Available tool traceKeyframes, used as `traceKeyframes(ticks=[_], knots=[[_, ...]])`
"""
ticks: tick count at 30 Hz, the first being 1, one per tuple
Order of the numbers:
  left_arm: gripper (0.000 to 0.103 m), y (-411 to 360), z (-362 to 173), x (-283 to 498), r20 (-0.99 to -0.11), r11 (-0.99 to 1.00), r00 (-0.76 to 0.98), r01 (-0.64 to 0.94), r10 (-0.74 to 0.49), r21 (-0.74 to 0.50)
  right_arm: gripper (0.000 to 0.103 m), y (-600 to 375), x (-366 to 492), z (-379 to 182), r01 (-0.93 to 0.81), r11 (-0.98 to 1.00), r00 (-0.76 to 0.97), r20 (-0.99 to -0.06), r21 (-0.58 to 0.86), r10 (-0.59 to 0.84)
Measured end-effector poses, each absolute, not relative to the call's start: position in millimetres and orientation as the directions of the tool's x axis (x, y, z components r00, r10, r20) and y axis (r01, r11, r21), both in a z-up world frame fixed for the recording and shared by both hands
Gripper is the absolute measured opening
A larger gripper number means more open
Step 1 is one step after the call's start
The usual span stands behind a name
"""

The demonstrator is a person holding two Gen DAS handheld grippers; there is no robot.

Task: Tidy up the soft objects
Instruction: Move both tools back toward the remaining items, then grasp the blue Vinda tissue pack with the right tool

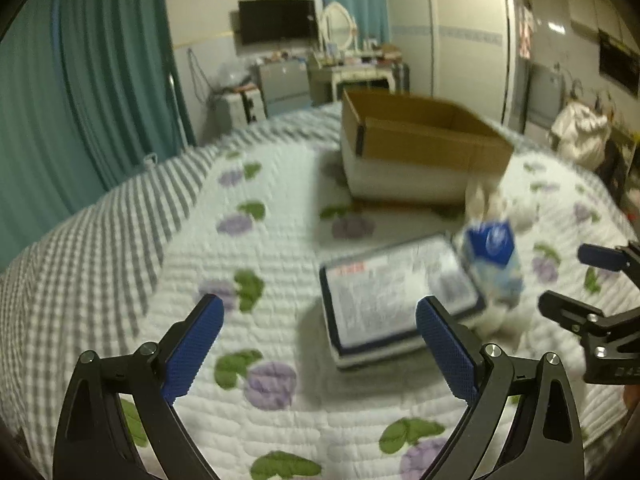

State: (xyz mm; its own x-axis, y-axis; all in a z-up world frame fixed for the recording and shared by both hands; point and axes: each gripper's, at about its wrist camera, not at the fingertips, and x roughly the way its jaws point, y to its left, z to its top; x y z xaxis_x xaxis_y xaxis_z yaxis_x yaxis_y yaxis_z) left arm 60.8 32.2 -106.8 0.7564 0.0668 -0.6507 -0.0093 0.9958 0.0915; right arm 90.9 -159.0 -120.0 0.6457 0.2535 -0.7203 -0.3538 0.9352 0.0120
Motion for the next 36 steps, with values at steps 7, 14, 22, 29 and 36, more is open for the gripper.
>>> traceKeyframes(ticks=[7, 14, 22, 29, 36], knots=[[0.098, 36.4, -129.8, 64.1, -0.697, 0.997, 0.716, 0.011, 0.042, 0.07, 0.083, -150.2, 110.2, -148.4, -0.345, 0.938, 0.612, -0.752, 0.026, 0.246], [0.098, 38.1, -137.4, 69.6, -0.718, 0.999, 0.696, 0.021, 0.009, 0.033, 0.077, -145.8, 127.7, -150.5, -0.327, 0.944, 0.615, -0.749, 0.043, 0.247], [0.097, 42.2, -132.5, 69.9, -0.699, 1.0, 0.716, 0.015, 0.001, 0.017, 0.045, -141.9, 144.9, -167.5, -0.322, 0.943, 0.587, -0.763, 0.087, 0.271], [0.097, 47.6, -132.0, 76.6, -0.703, 0.999, 0.71, 0.006, -0.029, -0.035, 0.037, -162.0, 133.3, -152.4, -0.291, 0.948, 0.629, -0.721, 0.128, 0.29], [0.091, 38.1, -152.4, 105.1, -0.735, 0.995, 0.672, 0.028, -0.087, -0.092, 0.037, -172.5, 127.3, -140.2, -0.276, 0.948, 0.64, -0.704, 0.161, 0.306]])
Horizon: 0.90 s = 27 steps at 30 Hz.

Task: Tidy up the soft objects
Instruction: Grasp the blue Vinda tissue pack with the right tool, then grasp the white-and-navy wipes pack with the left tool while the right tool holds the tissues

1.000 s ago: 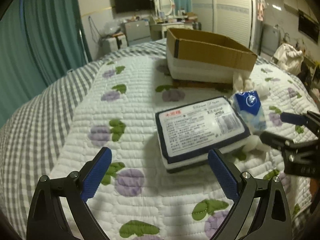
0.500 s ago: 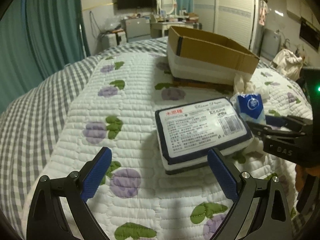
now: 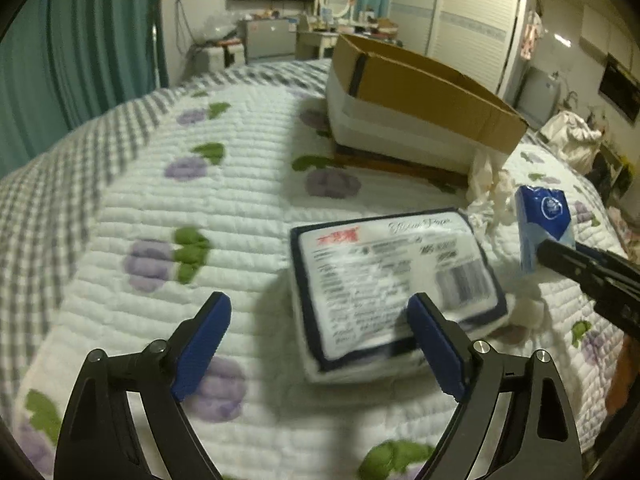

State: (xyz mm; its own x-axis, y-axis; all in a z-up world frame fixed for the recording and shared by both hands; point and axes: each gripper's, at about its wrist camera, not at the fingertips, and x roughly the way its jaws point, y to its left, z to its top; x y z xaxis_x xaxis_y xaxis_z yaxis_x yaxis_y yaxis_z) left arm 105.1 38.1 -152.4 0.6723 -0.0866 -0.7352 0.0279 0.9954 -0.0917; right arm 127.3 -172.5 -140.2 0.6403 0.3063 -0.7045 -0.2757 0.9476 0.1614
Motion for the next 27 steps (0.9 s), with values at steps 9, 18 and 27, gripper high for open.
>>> traceKeyframes(ticks=[9, 18, 27], knots=[[0.089, 23.1, -164.2, 110.3, -0.73, 0.974, 0.648, 0.095, -0.219, -0.207, 0.037, -168.9, 122.2, -140.2, -0.295, 0.939, 0.636, -0.698, 0.176, 0.331], [0.042, 29.6, -130.0, 83.9, -0.688, 0.976, 0.699, 0.069, -0.194, -0.206, 0.029, -172.3, 108.2, -126.9, -0.321, 0.933, 0.648, -0.68, 0.164, 0.343], [0.036, 14.1, -82.7, 55.8, -0.617, 0.986, 0.769, 0.107, -0.164, -0.129, 0.017, -175.4, 81.7, -94.0, -0.375, 0.919, 0.668, -0.652, 0.124, 0.36]])
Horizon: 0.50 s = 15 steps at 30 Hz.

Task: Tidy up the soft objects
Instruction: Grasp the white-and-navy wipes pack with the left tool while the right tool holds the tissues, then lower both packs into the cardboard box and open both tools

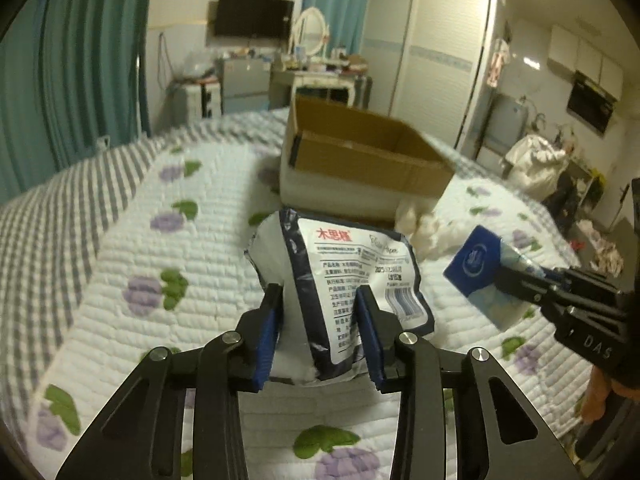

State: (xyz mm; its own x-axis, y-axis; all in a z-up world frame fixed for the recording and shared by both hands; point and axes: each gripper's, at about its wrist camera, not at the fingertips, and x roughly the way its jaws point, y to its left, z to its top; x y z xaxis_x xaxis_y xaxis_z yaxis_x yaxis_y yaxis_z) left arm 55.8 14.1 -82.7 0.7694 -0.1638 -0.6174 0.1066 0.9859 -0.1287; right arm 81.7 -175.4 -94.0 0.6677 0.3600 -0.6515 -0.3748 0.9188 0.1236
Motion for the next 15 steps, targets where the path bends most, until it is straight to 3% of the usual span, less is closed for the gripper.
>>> traceKeyframes(ticks=[15], knots=[[0.036, -5.2, 20.6, 103.4, -0.482, 0.987, 0.861, 0.137, -0.163, -0.09, 0.017, -203.2, 106.2, 22.0, -0.39, 0.918, 0.786, -0.493, 0.071, 0.372]])
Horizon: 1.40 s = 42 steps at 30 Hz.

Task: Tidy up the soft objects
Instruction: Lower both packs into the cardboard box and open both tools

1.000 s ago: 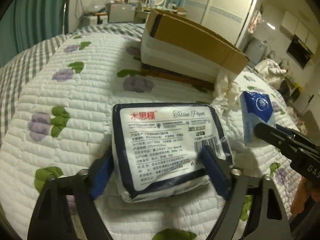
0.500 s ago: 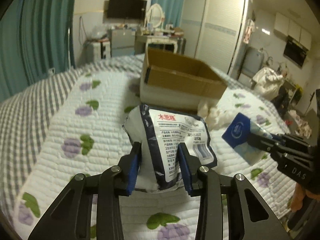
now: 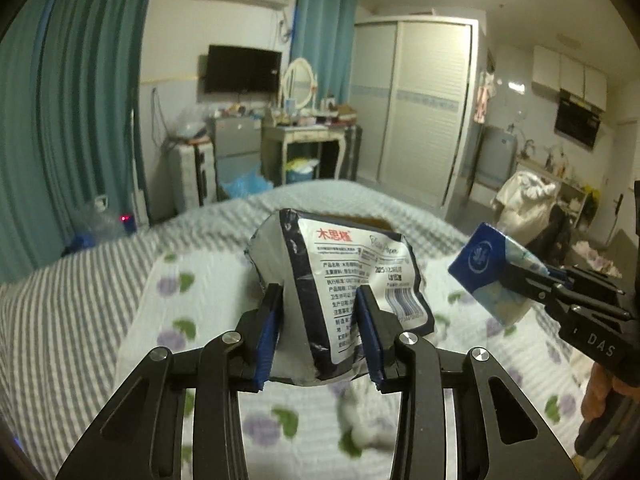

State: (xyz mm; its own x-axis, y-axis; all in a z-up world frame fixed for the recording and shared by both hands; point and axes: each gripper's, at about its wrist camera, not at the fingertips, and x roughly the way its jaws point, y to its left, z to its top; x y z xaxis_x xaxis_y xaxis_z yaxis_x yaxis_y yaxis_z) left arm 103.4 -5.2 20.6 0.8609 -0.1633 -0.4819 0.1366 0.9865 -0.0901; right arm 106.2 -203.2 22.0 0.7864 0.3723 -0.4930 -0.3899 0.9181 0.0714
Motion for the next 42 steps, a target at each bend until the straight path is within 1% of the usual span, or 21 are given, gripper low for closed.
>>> traceKeyframes(ticks=[4, 9, 15, 17, 21, 22, 23, 25, 26, 27, 28, 29, 30, 31, 33, 36, 40, 41, 42], knots=[[0.036, -17.6, 30.7, 144.5, -0.471, 0.987, 0.868, 0.144, -0.159, -0.066, 0.017, -205.9, 145.1, 41.4, -0.373, 0.927, 0.81, -0.471, 0.049, 0.35], [0.036, -32.0, 24.8, 201.3, -0.484, 0.988, 0.861, 0.149, -0.154, -0.048, 0.017, -202.7, 202.0, 43.2, -0.357, 0.933, 0.816, -0.473, 0.041, 0.332], [0.037, -47.0, -9.5, 258.0, -0.536, 0.988, 0.834, 0.15, -0.136, -0.016, 0.017, -199.0, 269.8, 13.6, -0.337, 0.94, 0.802, -0.507, 0.055, 0.317], [0.037, -51.2, -26.1, 275.2, -0.559, 0.989, 0.821, 0.15, -0.116, 0.016, 0.017, -200.3, 290.8, -1.2, -0.331, 0.94, 0.788, -0.524, 0.08, 0.322], [0.038, -55.3, -43.8, 289.8, -0.58, 0.985, 0.807, 0.164, -0.109, 0.044, 0.017, -202.1, 315.2, -27.5, -0.326, 0.942, 0.771, -0.553, 0.087, 0.317], [0.042, -55.7, -46.8, 292.5, -0.585, 0.984, 0.804, 0.169, -0.11, 0.047, 0.017, -202.1, 321.8, -34.7, -0.328, 0.94, 0.763, -0.56, 0.091, 0.321], [0.043, -55.1, -46.9, 295.7, -0.587, 0.984, 0.802, 0.171, -0.11, 0.05, 0.017, -202.1, 323.8, -38.8, -0.331, 0.939, 0.759, -0.564, 0.097, 0.326], [0.052, -54.3, -49.3, 296.9, -0.579, 0.985, 0.808, 0.163, -0.104, 0.05, 0.018, -201.2, 328.3, -46.9, -0.336, 0.936, 0.751, -0.57, 0.106, 0.334], [0.055, -54.4, -48.6, 296.0, -0.57, 0.986, 0.816, 0.159, -0.102, 0.052, 0.019, -200.1, 329.1, -50.2, -0.338, 0.935, 0.749, -0.571, 0.108, 0.336], [0.062, -55.7, -46.6, 296.0, -0.559, 0.986, 0.823, 0.155, -0.097, 0.058, 0.02, -200.3, 330.4, -51.6, -0.337, 0.935, 0.747, -0.573, 0.109, 0.337], [0.075, -55.4, -44.0, 294.6, -0.55, 0.987, 0.831, 0.147, -0.085, 0.07, 0.021, -200.9, 331.1, -52.6, -0.334, 0.936, 0.745, -0.576, 0.113, 0.336], [0.082, -54.9, -39.0, 292.0, -0.537, 0.988, 0.841, 0.129, -0.066, 0.08, 0.022, -201.5, 330.7, -52.2, -0.333, 0.936, 0.742, -0.58, 0.118, 0.337], [0.086, -53.1, -32.8, 288.8, -0.525, 0.99, 0.849, 0.114, -0.055, 0.08, 0.025, -201.8, 329.6, -50.3, -0.328, 0.937, 0.745, -0.577, 0.119, 0.334], [0.086, -49.8, -29.5, 287.9, -0.52, 0.991, 0.852, 0.107, -0.053, 0.075, 0.03, -202.8, 327.4, -47.9, -0.319, 0.941, 0.753, -0.573, 0.113, 0.324], [0.086, -44.9, -17.6, 282.9, -0.523, 0.993, 0.851, 0.097, -0.051, 0.061, 0.038, -204.3, 321.5, -39.7, -0.311, 0.945, 0.764, -0.564, 0.102, 0.313], [0.086, -41.5, 5.8, 265.7, -0.511, 0.994, 0.859, 0.091, -0.047, 0.06, 0.039, -206.7, 306.4, -18.6, -0.307, 0.947, 0.778, -0.549, 0.093, 0.306], [0.086, -44.0, 46.6, 226.6, -0.464, 0.99, 0.885, 0.088, -0.03, 0.105, 0.04, -209.6, 272.5, 24.5, -0.304, 0.951, 0.804, -0.518, 0.062, 0.291], [0.086, -45.2, 58.1, 214.6, -0.451, 0.99, 0.892, 0.09, -0.03, 0.11, 0.041, -210.6, 259.6, 39.0, -0.299, 0.953, 0.814, -0.506, 0.053, 0.284], [0.086, -45.4, 73.4, 198.2, -0.434, 0.989, 0.9, 0.092, -0.035, 0.113, 0.044, -210.6, 250.1, 49.6, -0.296, 0.954, 0.821, -0.499, 0.045, 0.278]])
